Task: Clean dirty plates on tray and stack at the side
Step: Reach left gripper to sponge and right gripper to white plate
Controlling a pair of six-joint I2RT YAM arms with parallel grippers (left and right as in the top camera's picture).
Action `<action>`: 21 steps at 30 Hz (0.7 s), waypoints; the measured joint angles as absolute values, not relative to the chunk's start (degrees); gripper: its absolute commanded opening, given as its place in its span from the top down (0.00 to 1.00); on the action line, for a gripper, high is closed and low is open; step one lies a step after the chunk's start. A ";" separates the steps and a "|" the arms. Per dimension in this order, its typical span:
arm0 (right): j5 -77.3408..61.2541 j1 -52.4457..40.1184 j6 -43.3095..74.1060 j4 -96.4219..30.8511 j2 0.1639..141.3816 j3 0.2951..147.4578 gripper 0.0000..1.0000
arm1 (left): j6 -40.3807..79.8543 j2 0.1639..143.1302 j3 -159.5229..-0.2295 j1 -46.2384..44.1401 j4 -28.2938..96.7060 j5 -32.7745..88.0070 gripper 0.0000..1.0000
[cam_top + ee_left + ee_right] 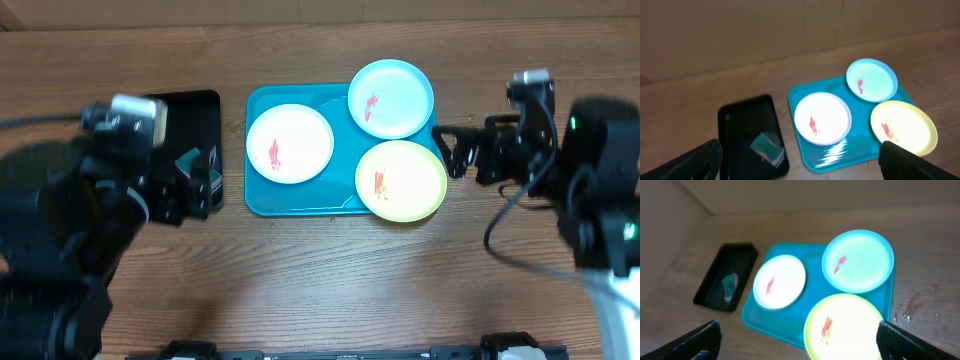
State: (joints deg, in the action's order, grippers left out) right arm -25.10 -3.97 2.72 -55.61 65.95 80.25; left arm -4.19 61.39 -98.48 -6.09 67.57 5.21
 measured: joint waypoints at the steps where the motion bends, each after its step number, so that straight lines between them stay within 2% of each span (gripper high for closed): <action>1: -25.06 -4.23 2.39 -58.54 68.73 83.72 0.00 | -4.21 62.85 -100.14 -7.25 68.03 4.34 0.00; 8: -25.15 -7.88 -0.27 -74.63 83.74 102.98 0.00 | -4.23 77.30 -113.06 -17.96 79.79 -5.80 0.00; 14: -25.71 -8.40 -0.23 -75.81 87.64 105.23 0.00 | -4.40 88.36 -117.16 -22.57 89.17 -7.46 0.00; 21: -26.81 -8.40 2.59 -74.06 88.47 105.23 0.01 | -4.45 95.48 -117.43 -22.85 89.62 -1.17 0.00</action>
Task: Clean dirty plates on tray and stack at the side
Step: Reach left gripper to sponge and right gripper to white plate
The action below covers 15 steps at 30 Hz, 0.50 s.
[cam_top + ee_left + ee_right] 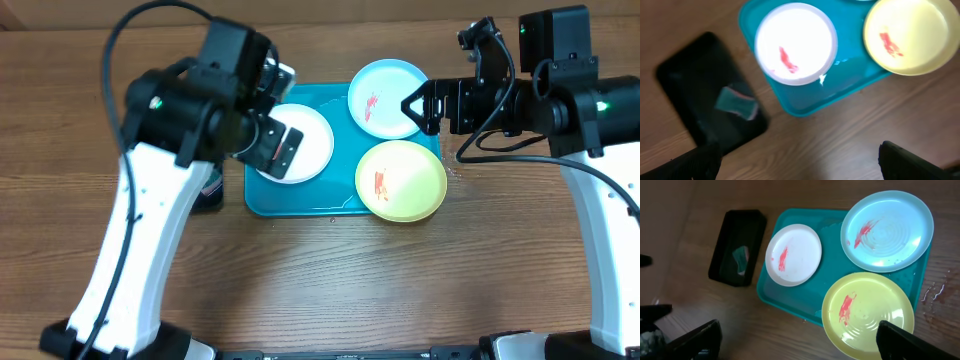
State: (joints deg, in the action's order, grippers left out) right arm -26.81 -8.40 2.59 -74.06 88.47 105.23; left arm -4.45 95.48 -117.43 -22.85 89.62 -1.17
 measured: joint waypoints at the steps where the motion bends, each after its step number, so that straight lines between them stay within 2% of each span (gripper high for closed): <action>1: -26.50 -8.40 3.70 -74.08 88.53 105.23 0.02 | -4.45 96.53 -117.47 -22.85 89.62 0.16 0.00; 7: -22.31 -9.21 10.00 -74.11 90.21 105.23 0.06 | -3.51 102.63 -117.49 -22.85 86.35 5.82 0.02; 11: -20.36 -11.14 12.56 -72.38 93.08 105.27 0.11 | 5.82 104.07 -117.49 -22.55 86.30 2.28 0.00; 13: -19.16 -12.82 13.96 -70.78 95.53 105.38 0.14 | 12.16 103.98 -117.78 -21.63 86.89 -0.47 0.04; 15: -17.78 -14.90 15.79 -68.73 98.65 105.45 0.21 | 18.65 103.57 -117.86 -19.79 86.87 -2.74 0.11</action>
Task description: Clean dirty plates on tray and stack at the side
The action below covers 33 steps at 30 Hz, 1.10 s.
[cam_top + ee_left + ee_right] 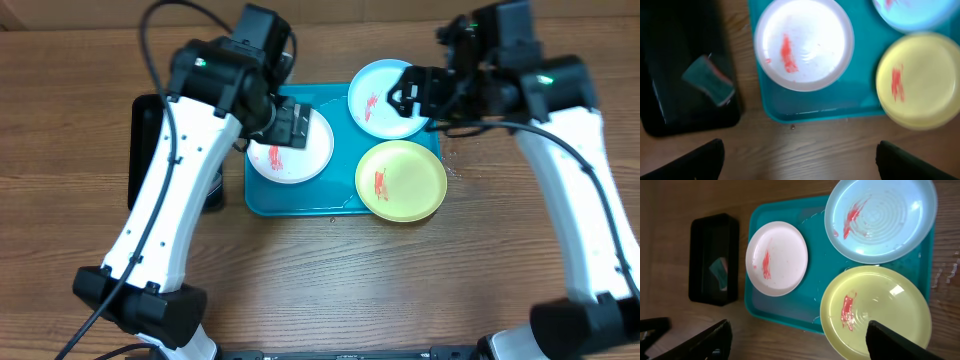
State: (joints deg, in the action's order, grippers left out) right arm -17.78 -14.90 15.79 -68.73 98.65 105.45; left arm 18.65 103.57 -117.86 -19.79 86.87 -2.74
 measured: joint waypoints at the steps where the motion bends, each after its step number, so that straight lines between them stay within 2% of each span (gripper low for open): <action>1: -17.54 -15.35 16.01 -68.10 99.48 105.45 0.23 | 20.16 103.42 -117.86 -19.35 86.89 -3.14 0.14; 3: -16.73 -17.23 17.61 -65.63 102.87 105.45 0.27 | 25.26 102.56 -117.89 -17.30 87.15 -4.64 0.15; 8: -15.51 -20.51 20.08 -59.88 110.26 105.47 0.45 | 33.04 101.12 -118.52 -13.82 90.67 -8.95 0.19; 11: -14.39 -22.17 20.93 -56.51 114.45 105.49 0.50 | 37.17 101.08 -118.56 -13.72 94.70 -13.04 0.22; 15: -11.60 -23.88 21.67 -53.45 119.77 105.49 0.65 | 40.36 101.03 -118.56 -12.78 96.55 -16.93 0.23; 27: -8.95 -25.23 22.44 -49.47 129.73 105.49 0.70 | 41.91 101.01 -110.17 -8.34 93.49 -19.79 0.24; 33: -9.69 -25.69 20.80 -48.56 131.28 105.49 0.70 | 41.89 101.01 -104.51 -8.36 89.17 -19.77 0.20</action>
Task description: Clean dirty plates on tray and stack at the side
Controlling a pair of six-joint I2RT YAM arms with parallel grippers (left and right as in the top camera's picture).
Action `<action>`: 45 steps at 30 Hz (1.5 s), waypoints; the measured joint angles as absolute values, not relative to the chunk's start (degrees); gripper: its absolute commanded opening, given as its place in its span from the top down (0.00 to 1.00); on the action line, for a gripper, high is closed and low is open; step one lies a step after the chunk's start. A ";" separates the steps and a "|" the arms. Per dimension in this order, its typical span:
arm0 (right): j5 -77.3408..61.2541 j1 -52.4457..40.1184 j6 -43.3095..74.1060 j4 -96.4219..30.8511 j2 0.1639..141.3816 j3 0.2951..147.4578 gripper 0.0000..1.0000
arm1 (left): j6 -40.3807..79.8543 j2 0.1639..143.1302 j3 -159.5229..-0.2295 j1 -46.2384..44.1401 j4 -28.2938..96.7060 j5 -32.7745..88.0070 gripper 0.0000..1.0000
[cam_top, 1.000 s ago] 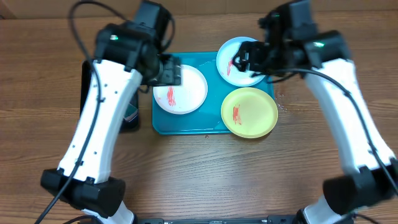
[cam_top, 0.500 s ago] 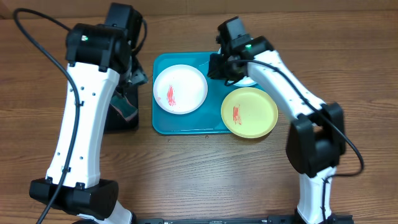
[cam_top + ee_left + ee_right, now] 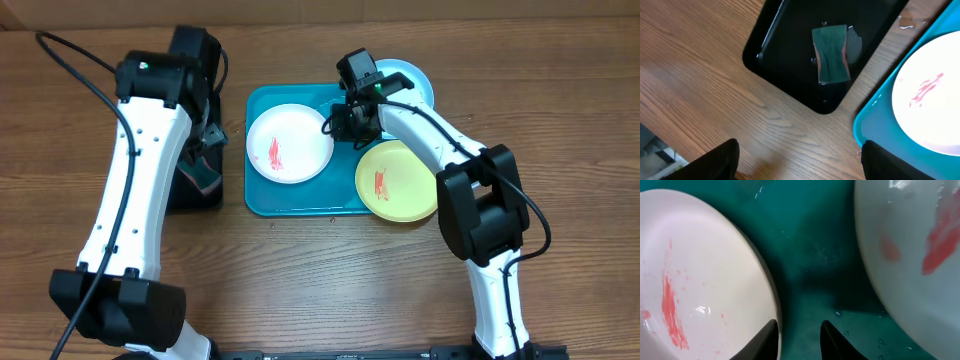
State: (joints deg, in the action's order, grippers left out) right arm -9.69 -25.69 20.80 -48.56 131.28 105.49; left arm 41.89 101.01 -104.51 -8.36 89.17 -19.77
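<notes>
A teal tray holds a white plate and a yellow plate, both smeared red; a light blue plate is mostly hidden by my right arm. My right gripper is low over the tray, open, one finger at the white plate's right rim, the other over bare tray; the blue plate lies to the right. My left gripper hangs open above the table beside a green sponge.
The sponge lies in a black tray standing left of the teal tray; in the overhead view the black tray is partly under my left arm. Brown wooden table stretches in front of both trays.
My left gripper has moved left, from over the white plate to over the black tray. My right gripper has come down and left, from high over the blue plate to the white plate's right rim.
Both arms first stood at the table's sides, grippers open, with three smeared plates on the tray. Then they were raised over the tray, the left near the white plate and the right near the blue one. Now the left is over the sponge tray, the right at the white plate.
</notes>
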 measured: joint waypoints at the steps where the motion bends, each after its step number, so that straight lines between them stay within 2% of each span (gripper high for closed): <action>1: -9.76 -25.93 20.38 -48.40 131.35 105.49 0.67 | 41.89 101.01 -104.01 -8.36 88.92 -19.77 0.19; 4: -10.22 -26.61 19.42 -47.64 131.44 105.49 0.62 | 41.69 101.01 -103.57 -8.34 87.79 -19.75 0.17; 9: -10.33 -27.31 18.59 -47.83 131.44 105.49 0.62 | 40.47 101.01 -103.57 -8.23 86.06 -19.09 0.16; 11: -10.35 -27.35 18.33 -47.83 131.44 105.49 0.67 | 40.25 101.01 -103.57 -8.21 86.08 -19.03 0.20; 13: -10.33 -27.35 18.28 -47.18 131.44 105.32 0.72 | 40.01 101.01 -103.57 -8.19 85.69 -18.79 0.34; 14: -10.35 -27.35 18.57 -46.39 131.44 104.90 0.74 | 39.99 101.01 -103.57 -8.19 85.43 -18.63 0.38; 22: -10.33 -27.38 20.60 -44.12 131.55 101.82 0.82 | 39.46 101.01 -103.53 -8.19 83.44 -18.39 0.37; 24: -10.33 -27.35 20.75 -44.03 131.55 101.82 0.90 | 39.46 101.06 -103.53 -8.19 83.48 -18.39 0.38; 26: -10.35 -27.35 20.88 -43.94 131.55 101.82 0.96 | 39.48 101.27 -103.53 -8.19 83.50 -18.39 0.41; 30: -10.31 -27.38 21.19 -43.75 131.55 101.80 0.96 | 39.68 103.66 -103.53 -8.19 83.00 -18.26 0.53; 32: -10.28 -27.38 21.17 -43.70 131.55 101.80 0.96 | 39.94 105.78 -103.53 -8.14 82.41 -18.20 0.56; 37: -10.31 -27.38 21.17 -43.72 131.55 101.80 0.96 | 42.59 112.09 -103.50 -7.27 82.13 -18.20 0.57; 45: -10.31 -27.35 21.17 -43.75 131.55 101.80 0.96 | 45.50 115.42 -103.39 -3.95 82.74 -17.91 0.51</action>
